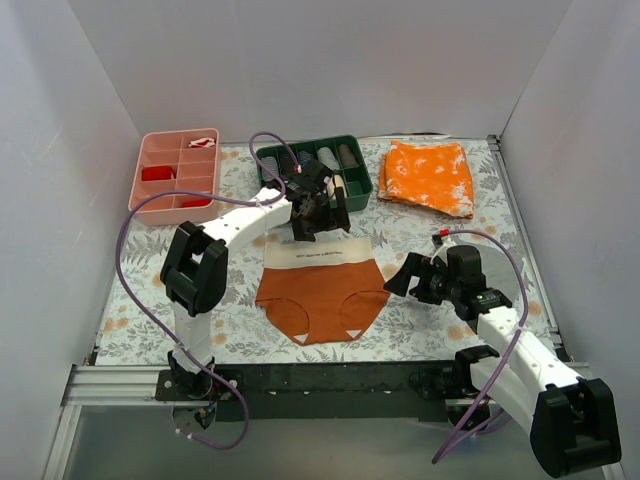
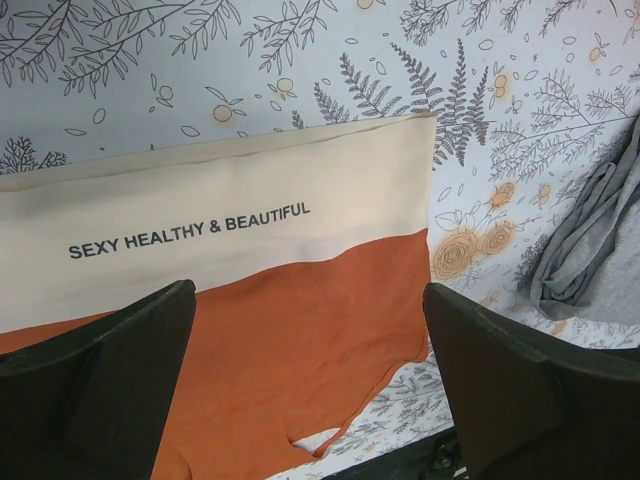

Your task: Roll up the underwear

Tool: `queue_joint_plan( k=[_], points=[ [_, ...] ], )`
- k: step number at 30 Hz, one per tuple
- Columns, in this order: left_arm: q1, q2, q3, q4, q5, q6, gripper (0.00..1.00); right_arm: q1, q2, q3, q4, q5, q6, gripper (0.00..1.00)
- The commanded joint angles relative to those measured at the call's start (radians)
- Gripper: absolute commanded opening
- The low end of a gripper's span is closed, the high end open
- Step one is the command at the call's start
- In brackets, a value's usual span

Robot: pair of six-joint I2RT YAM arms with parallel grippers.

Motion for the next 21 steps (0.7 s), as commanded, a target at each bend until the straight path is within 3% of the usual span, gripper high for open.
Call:
queue_joint_plan(
  k=[1,6,11,16,21],
  points=[
    [-0.002,-0.04,0.016,0.007,-0.028,-0.012,0.98,-0.003,-0.017,0.023,0.018,-0.006,-0.06,0.99],
    [-0.002,0.007,0.073,0.008,-0.008,-0.01,0.98,-0.004,0.009,0.042,0.027,-0.032,-0.063,0.99],
    [-0.006,0.107,0.22,-0.036,0.005,-0.004,0.98,-0.009,0.003,0.019,0.066,-0.069,0.026,0.98],
    [-0.009,0.122,0.256,-0.045,0.015,0.005,0.98,-0.01,-0.011,-0.006,0.109,-0.078,0.078,0.99],
    [-0.01,0.162,0.288,-0.041,0.028,0.014,0.98,-0.01,0.048,0.054,0.018,-0.08,-0.004,0.99]
  ],
)
